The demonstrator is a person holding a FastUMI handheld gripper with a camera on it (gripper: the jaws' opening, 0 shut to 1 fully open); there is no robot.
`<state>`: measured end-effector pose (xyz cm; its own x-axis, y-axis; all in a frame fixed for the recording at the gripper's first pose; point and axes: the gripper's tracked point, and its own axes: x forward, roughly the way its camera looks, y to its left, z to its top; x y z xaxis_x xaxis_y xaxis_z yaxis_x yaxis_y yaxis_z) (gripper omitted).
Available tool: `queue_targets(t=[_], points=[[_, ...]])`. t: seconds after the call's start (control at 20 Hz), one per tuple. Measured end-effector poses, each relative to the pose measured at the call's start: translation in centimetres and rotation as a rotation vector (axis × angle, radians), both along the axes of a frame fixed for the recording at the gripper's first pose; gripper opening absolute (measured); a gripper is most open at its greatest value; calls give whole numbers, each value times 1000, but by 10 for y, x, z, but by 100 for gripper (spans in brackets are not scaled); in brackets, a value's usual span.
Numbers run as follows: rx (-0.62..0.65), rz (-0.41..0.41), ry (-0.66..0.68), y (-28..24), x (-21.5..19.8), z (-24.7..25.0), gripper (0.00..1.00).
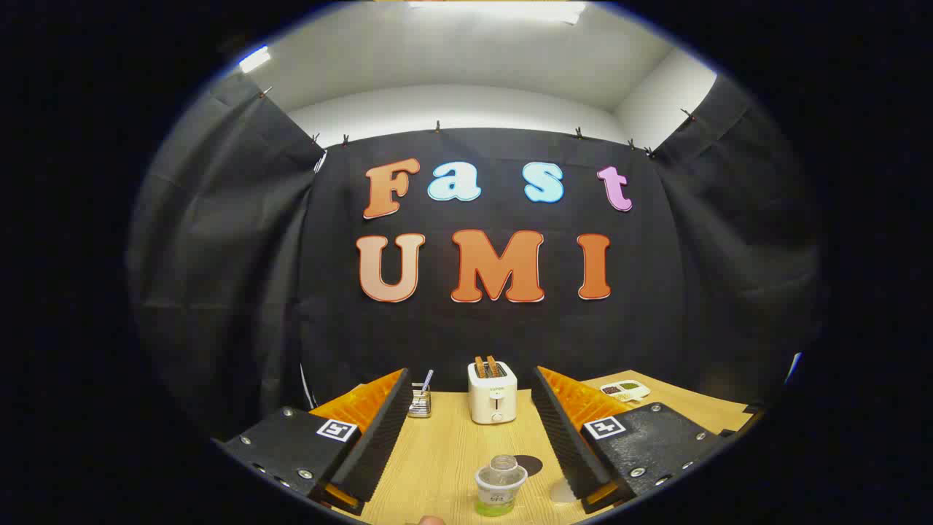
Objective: Take the bottle from table, then pour the juice into the cup, finally place the bottle on the coaster
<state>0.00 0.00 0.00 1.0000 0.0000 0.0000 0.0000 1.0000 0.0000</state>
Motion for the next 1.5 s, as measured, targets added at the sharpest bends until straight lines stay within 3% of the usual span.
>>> queue_targets(t=[0.95, 1.5], points=[[-20, -13, 58, -9, 7, -31, 97], [-6, -68, 203, -36, 13, -110, 97]])
